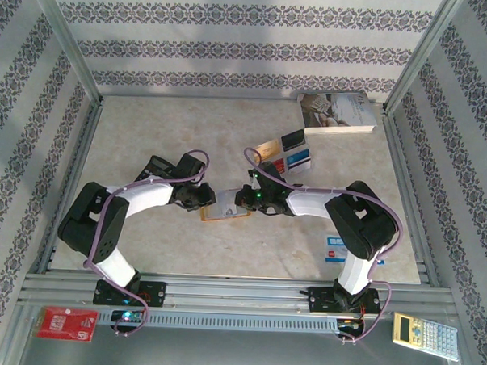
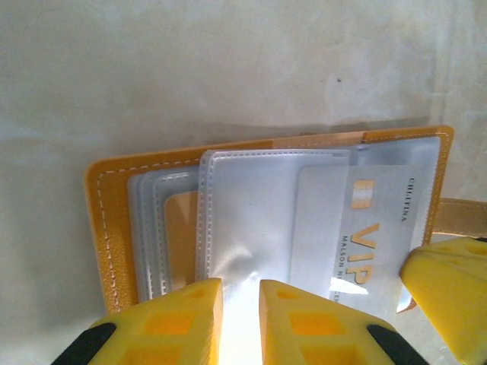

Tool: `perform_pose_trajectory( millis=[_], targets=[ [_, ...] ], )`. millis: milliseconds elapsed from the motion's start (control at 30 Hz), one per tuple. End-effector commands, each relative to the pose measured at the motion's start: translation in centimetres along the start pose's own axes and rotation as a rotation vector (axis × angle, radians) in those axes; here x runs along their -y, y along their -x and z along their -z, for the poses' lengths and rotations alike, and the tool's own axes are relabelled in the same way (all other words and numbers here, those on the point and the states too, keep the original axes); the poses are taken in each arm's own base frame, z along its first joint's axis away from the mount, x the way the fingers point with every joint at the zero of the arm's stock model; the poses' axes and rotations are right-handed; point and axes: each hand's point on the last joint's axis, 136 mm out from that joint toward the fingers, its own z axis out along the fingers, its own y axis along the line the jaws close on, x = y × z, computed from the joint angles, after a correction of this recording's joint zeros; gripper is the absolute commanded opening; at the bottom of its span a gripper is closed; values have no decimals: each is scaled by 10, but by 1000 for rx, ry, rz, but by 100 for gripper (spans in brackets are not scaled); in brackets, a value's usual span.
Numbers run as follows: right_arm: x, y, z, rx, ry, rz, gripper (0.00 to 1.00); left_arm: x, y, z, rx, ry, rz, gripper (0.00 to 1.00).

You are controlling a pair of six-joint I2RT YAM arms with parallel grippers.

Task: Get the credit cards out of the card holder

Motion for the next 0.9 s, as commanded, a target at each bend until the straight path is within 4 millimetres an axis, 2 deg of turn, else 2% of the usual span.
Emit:
perform_pose_trajectory(
  millis=[0, 167, 267, 367, 467, 633, 867],
  targets=[
    [2, 4, -2, 13, -2, 18, 3, 14, 1, 12, 8, -37, -47, 20],
    [1, 2, -8, -13, 13, 6, 7, 31, 3, 17, 5, -114, -73, 17],
    [-4, 1, -10, -25, 39, 9, 10, 36, 0, 9, -25, -148, -67, 12],
    [-17, 2, -9, -31, 95, 40, 15, 21, -5, -4, -50, -90, -47, 10],
    [-28, 1, -7, -35, 144, 65, 18, -3, -12, -12, -53, -7, -31, 8],
    [-42, -3, -10, -44, 209, 86, 21, -11, -20, -20, -82, 1, -25, 7],
    [-40, -3, -21, -36, 188, 87, 21, -19, -21, -20, -85, 44, -34, 6]
  ],
)
